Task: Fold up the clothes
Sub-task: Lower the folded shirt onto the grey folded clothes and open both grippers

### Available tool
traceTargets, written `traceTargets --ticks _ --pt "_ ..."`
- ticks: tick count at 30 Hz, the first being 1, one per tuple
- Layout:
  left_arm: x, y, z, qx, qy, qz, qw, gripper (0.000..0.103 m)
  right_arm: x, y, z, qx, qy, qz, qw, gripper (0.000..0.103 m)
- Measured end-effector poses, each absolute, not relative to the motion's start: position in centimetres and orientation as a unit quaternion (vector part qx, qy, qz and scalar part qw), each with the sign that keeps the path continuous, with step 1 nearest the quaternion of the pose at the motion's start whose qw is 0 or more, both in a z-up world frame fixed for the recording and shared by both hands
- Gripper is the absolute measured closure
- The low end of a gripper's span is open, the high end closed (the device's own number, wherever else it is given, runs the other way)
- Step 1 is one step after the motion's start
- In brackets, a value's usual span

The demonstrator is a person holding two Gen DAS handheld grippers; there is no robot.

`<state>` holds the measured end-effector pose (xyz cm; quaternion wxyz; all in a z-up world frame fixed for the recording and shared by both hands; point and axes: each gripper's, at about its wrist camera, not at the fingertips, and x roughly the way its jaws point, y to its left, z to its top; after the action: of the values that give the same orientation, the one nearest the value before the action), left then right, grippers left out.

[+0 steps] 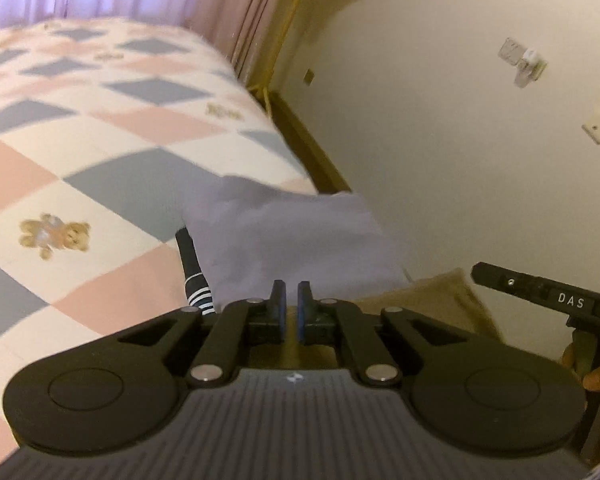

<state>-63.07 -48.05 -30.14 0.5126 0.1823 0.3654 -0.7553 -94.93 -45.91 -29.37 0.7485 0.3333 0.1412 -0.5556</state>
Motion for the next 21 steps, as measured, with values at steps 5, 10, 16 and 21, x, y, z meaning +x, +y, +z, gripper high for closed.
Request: traceTargets --ticks 5,10,16,21 --pt "-64.0 -46.1 -30.8 0.202 0.366 -0.751 0.511 0.1 -95.3 -42.7 -30.7 0.314 0.159 -0.567 0.745 0.065" --pt "-64.8 -46.8 -34.3 0.236 0.362 -0.727 0.533 0.1 -94.0 -43.1 -36.0 0.321 0.21 -0.561 0.734 0.064" --pt "-64.1 -44.6 -31.0 0.236 0.34 -0.734 0.539 0.099 -94.8 -40.5 -32.3 0.306 0.163 -0.581 0.736 0.064" --pt "-66.1 -41.4 -30.0 0.267 0.33 -0.735 0.529 0.089 -93.7 -38.2 -32.7 0.318 0.191 -0.575 0.729 0.064"
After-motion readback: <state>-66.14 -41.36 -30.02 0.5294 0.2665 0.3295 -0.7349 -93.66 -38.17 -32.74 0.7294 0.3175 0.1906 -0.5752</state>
